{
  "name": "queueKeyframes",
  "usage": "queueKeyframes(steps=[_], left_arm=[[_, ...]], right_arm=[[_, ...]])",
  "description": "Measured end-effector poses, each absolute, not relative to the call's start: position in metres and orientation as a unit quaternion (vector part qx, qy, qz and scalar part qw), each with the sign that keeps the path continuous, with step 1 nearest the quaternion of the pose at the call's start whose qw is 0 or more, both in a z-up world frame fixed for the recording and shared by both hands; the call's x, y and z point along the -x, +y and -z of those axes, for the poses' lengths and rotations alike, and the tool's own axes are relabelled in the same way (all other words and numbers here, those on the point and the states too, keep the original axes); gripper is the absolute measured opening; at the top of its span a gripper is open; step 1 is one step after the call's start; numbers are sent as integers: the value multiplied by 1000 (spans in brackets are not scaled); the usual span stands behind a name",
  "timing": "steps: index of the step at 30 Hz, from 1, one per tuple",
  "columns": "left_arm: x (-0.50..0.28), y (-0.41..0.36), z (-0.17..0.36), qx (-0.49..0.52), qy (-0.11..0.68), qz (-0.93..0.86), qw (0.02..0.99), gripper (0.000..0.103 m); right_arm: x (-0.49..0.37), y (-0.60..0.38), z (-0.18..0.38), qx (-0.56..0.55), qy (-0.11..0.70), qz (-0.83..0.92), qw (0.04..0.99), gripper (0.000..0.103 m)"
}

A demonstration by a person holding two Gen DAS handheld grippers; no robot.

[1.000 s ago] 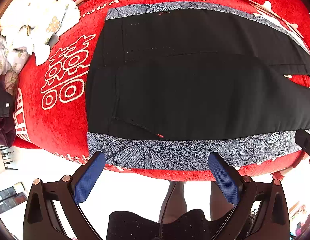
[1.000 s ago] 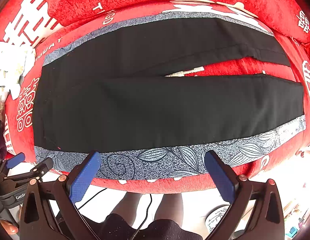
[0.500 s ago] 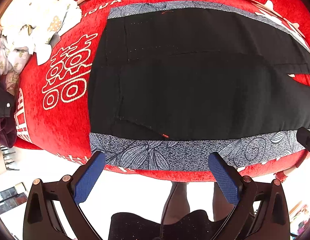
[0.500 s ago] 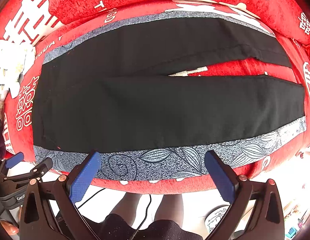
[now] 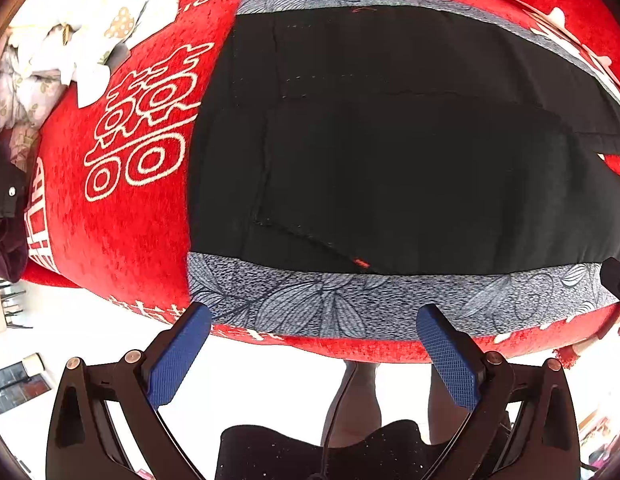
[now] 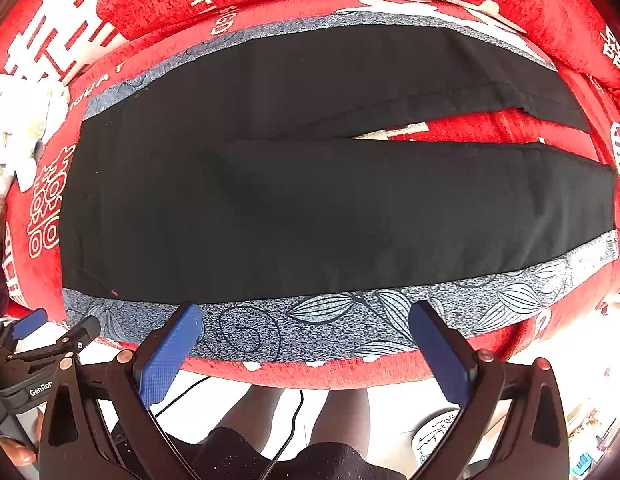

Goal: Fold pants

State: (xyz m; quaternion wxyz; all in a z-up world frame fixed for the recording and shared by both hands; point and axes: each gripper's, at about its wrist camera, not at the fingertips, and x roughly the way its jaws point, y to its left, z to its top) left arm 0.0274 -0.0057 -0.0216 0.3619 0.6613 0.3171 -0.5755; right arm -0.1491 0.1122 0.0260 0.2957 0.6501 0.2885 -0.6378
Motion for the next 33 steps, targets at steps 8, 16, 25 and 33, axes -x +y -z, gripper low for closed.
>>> queueKeyframes(steps=[8, 16, 25, 33], left_arm=[[-40, -13, 25, -656, 326, 573, 367, 103], [-53, -18, 22, -642, 351, 574, 368, 103], [-77, -32, 29, -599, 397, 597, 358, 103], [-139, -49, 47, -524, 467, 643, 306, 103]], right_arm=[[143, 108, -25, -647, 291, 638, 298, 103], [139, 107, -25, -652, 276, 637, 304, 103], [142, 110, -16, -669, 236, 633, 309, 103], [161, 144, 18, -747, 53, 564, 348, 100]])
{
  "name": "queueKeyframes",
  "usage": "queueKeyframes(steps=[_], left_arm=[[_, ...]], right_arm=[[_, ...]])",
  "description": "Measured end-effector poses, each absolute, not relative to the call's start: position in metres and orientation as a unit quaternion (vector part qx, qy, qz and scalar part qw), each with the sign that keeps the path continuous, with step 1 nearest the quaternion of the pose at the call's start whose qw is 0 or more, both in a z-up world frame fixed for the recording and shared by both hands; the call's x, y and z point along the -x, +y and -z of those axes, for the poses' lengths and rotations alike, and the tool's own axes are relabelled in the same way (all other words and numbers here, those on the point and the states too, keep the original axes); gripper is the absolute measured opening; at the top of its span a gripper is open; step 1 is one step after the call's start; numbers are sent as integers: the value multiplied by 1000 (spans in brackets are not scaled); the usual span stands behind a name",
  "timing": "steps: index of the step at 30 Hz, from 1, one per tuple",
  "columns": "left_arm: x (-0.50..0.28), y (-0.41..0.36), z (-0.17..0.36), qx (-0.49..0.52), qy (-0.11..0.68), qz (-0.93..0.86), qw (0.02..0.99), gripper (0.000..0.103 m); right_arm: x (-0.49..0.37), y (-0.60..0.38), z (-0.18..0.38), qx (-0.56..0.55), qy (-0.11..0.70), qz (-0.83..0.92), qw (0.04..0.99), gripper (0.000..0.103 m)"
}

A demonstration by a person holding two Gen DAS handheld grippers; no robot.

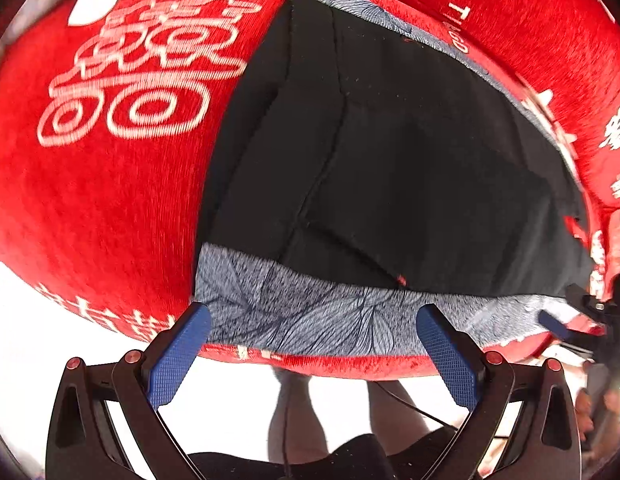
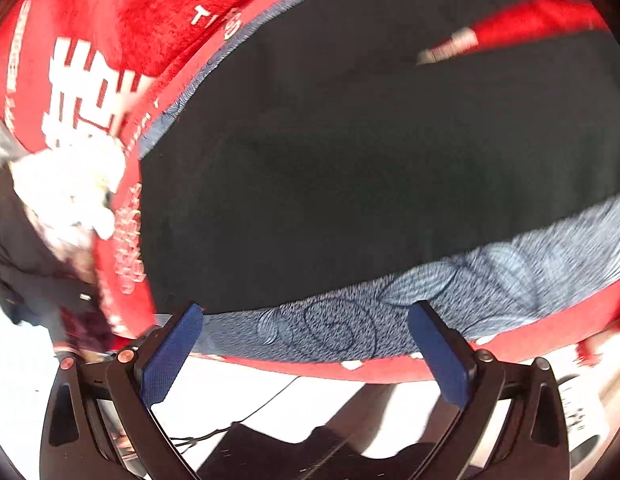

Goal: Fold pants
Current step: 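Lower both grippers onto the grey waistband and close them on it, then lift the waistband with both grippers and carry it over toward the hems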

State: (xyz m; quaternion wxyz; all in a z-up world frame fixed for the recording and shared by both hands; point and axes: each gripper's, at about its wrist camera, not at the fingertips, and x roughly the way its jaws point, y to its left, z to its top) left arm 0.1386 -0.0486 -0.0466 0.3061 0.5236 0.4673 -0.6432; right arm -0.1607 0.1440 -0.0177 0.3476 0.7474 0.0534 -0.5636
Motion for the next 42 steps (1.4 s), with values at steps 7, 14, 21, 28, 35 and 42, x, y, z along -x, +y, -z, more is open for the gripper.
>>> queueKeyframes(steps=[7, 14, 21, 28, 35, 42], left_arm=[[-160, -31, 87, -514, 537, 620, 250, 103], [-141, -39, 97, -458, 592, 622, 231, 103], [-139, -47, 96, -443, 603, 619, 239, 95], [-140, -51, 98, -451, 606, 610, 237, 49], [-127, -56, 72, -452, 595, 627, 222, 34], [-118, -91, 14, -393, 593, 657, 249, 34]], right_arm=[[156, 193, 72, -816, -82, 448, 357, 85], [156, 219, 92, -819, -144, 413, 371, 85], [161, 218, 84, -796, -157, 427, 399, 85], [162, 222, 82, -779, -199, 441, 400, 81], [174, 226, 84, -795, -214, 454, 340, 13], [215, 170, 22, -763, -175, 462, 417, 13]])
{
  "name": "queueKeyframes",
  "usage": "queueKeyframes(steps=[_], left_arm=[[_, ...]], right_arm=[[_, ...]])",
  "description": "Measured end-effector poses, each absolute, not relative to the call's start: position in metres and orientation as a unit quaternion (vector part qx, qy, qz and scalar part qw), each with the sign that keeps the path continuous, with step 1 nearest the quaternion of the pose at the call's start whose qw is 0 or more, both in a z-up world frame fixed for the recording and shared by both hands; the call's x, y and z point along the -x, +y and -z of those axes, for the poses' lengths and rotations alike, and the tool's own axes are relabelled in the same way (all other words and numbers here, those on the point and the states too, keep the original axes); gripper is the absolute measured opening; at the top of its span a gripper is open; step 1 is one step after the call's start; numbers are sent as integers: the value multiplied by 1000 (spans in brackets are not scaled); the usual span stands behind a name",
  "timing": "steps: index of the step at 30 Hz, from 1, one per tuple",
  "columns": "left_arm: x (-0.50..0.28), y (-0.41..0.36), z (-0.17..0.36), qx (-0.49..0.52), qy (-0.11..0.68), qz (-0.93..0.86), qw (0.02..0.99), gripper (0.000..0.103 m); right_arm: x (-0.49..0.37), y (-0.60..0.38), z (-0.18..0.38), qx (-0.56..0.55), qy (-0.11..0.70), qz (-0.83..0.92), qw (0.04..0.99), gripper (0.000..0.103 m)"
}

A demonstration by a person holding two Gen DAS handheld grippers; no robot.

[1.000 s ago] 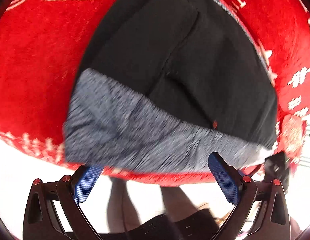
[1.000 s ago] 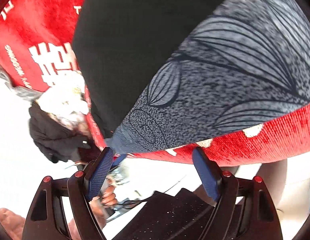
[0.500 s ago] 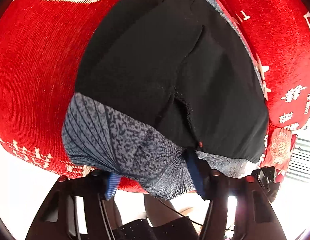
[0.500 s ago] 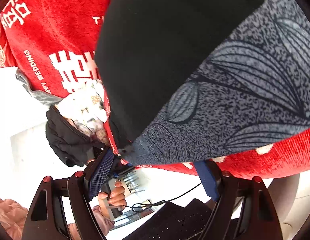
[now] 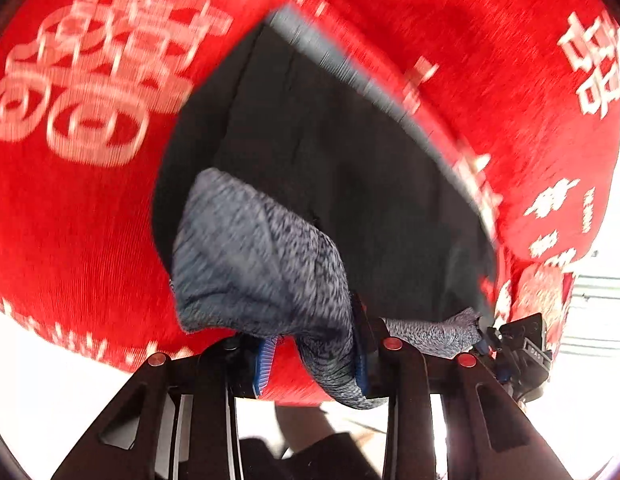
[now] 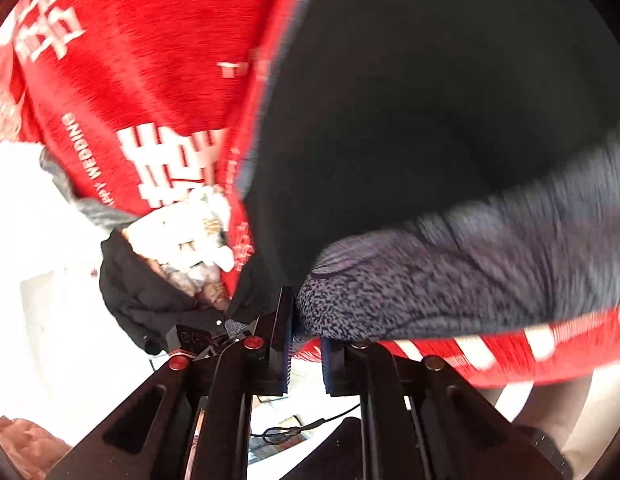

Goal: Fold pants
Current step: 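Lift the waistband with both grippers and carry it over toward the hems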

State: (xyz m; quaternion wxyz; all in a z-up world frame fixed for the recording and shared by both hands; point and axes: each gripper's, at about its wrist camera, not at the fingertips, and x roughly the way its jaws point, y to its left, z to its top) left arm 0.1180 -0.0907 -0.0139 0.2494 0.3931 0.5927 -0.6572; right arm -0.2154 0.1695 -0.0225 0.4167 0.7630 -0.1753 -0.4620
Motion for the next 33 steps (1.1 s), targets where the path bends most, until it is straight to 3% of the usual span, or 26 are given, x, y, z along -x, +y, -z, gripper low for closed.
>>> queueKeyframes(steps=[6, 9, 10, 16, 19, 21, 23, 24, 28, 33], left_arm=[[-69, -160, -21, -341, 547, 704, 299, 36], [-50, -196, -14, -347, 507, 703, 357, 69], [-42, -208, -9, -350, 494, 701, 378, 74], [-14, -250, 44, -401, 451, 668, 436, 74], [-20, -257, 54, -415, 445, 644, 464, 74], [-25, -259, 48, -419, 439, 638, 475, 74], [-20, -252, 37, -436, 420, 645, 466, 74], [-14, -246, 33, -448, 407, 651, 458, 74], [30, -200, 11, -493, 358, 691, 389, 74], [116, -117, 8, -531, 351, 726, 260, 74]], right_arm=[[273, 87, -18, -732, -124, 460, 487, 13], [299, 39, -12, -730, -93, 464, 492, 13], [308, 23, -3, -732, -82, 468, 487, 15], [340, -34, 68, -752, -1, 490, 440, 21], [342, -36, 83, -757, -17, 489, 433, 24], [340, -37, 75, -755, -18, 485, 441, 36], [338, -38, 63, -751, -8, 481, 451, 67], [338, -37, 54, -749, -6, 478, 458, 70], [351, -8, 26, -737, -21, 491, 464, 71], [376, 73, -3, -722, -39, 547, 421, 73]])
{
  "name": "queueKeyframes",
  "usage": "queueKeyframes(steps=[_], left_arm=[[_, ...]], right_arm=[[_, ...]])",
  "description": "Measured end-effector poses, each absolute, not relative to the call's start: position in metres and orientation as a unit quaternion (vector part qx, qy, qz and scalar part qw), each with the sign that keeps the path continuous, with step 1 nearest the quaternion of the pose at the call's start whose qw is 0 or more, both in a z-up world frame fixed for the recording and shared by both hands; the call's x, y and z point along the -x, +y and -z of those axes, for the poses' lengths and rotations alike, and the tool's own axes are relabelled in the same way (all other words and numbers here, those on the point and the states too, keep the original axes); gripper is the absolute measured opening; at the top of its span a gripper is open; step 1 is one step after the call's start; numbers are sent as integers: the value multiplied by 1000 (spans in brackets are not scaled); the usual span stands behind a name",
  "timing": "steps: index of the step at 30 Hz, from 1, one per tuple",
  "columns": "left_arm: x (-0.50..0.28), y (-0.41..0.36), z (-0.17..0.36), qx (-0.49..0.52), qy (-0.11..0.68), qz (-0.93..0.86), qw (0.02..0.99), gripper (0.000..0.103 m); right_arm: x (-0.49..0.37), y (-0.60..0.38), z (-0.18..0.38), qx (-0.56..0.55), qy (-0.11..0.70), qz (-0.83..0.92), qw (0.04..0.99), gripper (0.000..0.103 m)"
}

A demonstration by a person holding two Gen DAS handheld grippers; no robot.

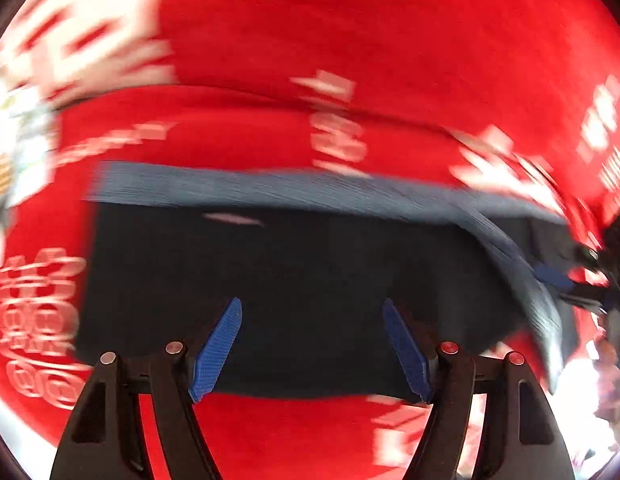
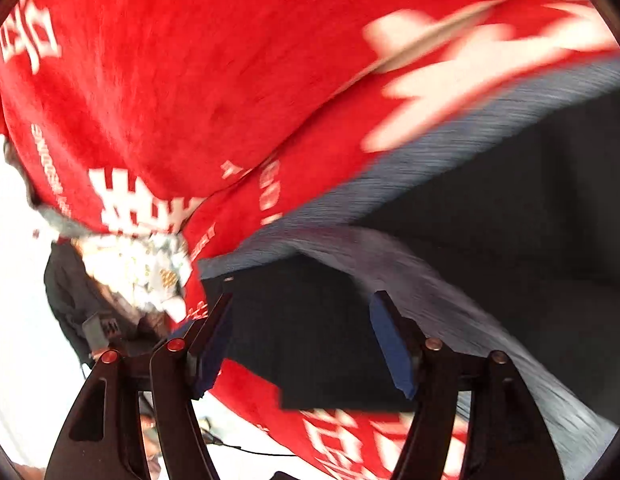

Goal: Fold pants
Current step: 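Lift the waistband with both grippers and carry it over toward the hems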

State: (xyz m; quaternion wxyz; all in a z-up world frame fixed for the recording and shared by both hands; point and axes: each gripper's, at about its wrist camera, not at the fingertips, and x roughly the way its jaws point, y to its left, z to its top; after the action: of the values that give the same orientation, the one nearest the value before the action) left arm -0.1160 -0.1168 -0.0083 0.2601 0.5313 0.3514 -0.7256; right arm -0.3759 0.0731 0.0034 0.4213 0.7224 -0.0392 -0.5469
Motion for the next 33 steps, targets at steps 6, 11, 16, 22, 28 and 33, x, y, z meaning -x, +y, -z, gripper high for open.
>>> queueKeyframes(steps=[6, 11, 16, 22, 28, 33], left_arm=[[230, -15, 16, -560, 348, 743, 112, 74], [301, 47, 31, -592, 333, 733, 40, 74], [329, 77, 33, -609, 308, 731, 20, 81], [331, 83, 40, -620, 316, 718, 12, 81], [342, 71, 28, -588, 373, 718, 17, 81], [377, 50, 4, -543, 388, 744, 34, 81]], right_arm=[[418, 221, -23, -725, -78, 611, 309, 74], [433, 333, -29, -729, -80, 645, 215, 74], [435, 416, -19, -737, -90, 651, 158, 74], [417, 440, 19, -765, -161, 601, 169, 70], [427, 433, -6, -732, -225, 605, 219, 17], [487, 395, -50, -678, -250, 633, 278, 17]])
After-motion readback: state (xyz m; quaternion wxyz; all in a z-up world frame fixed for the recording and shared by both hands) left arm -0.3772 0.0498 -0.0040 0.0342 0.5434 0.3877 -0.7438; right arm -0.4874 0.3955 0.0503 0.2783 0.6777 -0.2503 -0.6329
